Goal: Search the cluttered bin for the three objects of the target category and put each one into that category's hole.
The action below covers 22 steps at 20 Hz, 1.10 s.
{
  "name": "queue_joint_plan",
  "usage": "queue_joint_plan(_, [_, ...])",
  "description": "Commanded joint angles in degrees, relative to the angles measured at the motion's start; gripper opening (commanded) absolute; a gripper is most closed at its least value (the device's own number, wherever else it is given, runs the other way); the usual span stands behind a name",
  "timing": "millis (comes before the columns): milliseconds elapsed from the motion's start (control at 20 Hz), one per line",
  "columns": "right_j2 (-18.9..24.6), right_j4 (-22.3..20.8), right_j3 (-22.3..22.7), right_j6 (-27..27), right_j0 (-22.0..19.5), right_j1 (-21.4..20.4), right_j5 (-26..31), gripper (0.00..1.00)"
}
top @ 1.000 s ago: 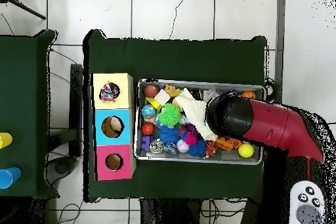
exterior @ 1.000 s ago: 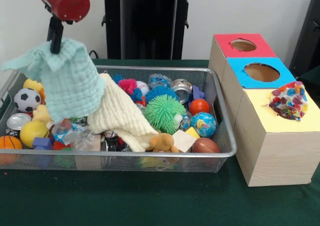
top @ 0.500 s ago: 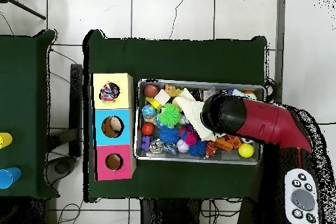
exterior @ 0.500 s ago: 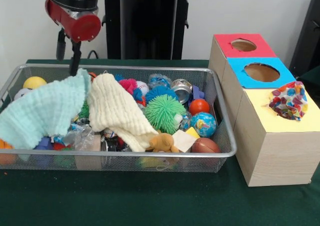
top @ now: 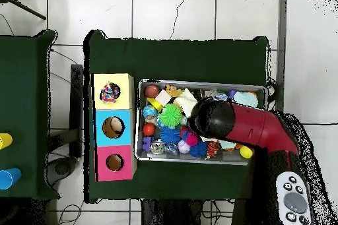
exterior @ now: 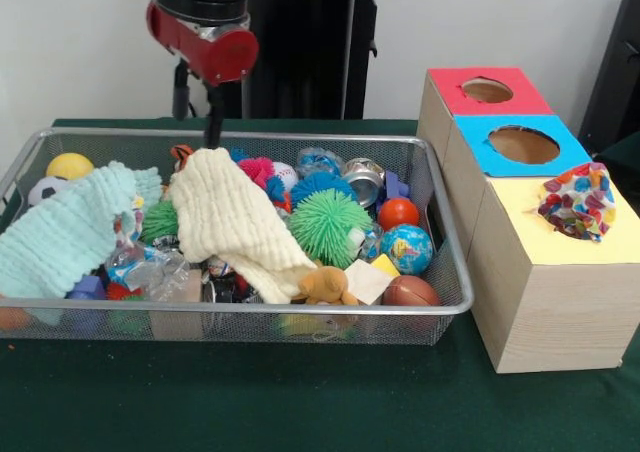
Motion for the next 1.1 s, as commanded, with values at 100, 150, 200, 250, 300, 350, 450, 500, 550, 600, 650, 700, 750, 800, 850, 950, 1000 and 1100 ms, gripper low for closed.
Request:
queue_joint_plan(100, [7.32, 4.31, 9.13, 1.58, 2.32, -0.57, -0.44, 1.00])
queue_joint_plan(150, [7.57, 5.01, 9.66, 2.62, 2.72, -0.03, -1.59, 1.00])
queue_joint_plan(200, [7.51, 5.19, 10.12, 3.00, 2.95, 0.04, -2.40, 1.00])
queue_joint_plan(250, [7.76, 5.61, 10.59, 3.78, 3.30, 0.58, -3.89, 1.00])
queue_joint_plan(300, [7.93, 6.03, 11.30, 4.12, 3.24, 0.76, -4.96, 1.00])
queue_joint_plan(350, [7.74, 6.28, 11.61, 5.16, 3.80, 1.29, -6.36, 1.00])
queue_joint_plan(450, [7.61, 6.88, 12.73, 5.98, 4.07, 1.77, -8.42, 1.00])
queue_joint_plan(500, [7.46, 6.98, 13.13, 6.09, 4.18, 2.00, -9.17, 1.00])
queue_joint_plan(550, [7.94, 7.49, 14.06, 6.30, 4.05, 2.48, -10.58, 1.00])
queue_joint_plan(600, [8.02, 7.60, 14.14, 6.29, 4.08, 2.90, -11.04, 1.00])
queue_joint_plan(650, [8.68, 8.29, 15.34, 6.49, 3.80, 3.41, -12.46, 1.00])
queue_joint_plan(700, [8.66, 8.49, 15.30, 6.60, 4.05, 4.04, -12.97, 1.00])
queue_joint_plan(750, [8.86, 8.99, 16.21, 7.14, 4.14, 4.60, -14.23, 1.00])
queue_joint_plan(800, [9.13, 9.47, 16.33, 7.25, 4.23, 5.32, -14.76, 1.00])
queue_joint_plan(850, [9.21, 9.83, 17.13, 7.85, 4.40, 6.05, -16.48, 1.00])
queue_joint_plan(950, [9.21, 10.63, 17.14, 8.73, 4.99, 7.75, -18.08, 1.00])
queue_joint_plan(1000, [9.04, 10.87, 17.08, 9.19, 5.35, 8.60, -19.04, 1.00])
queue_joint_plan(1100, [8.67, 11.58, 16.75, 9.69, 6.12, 9.93, -20.29, 1.00])
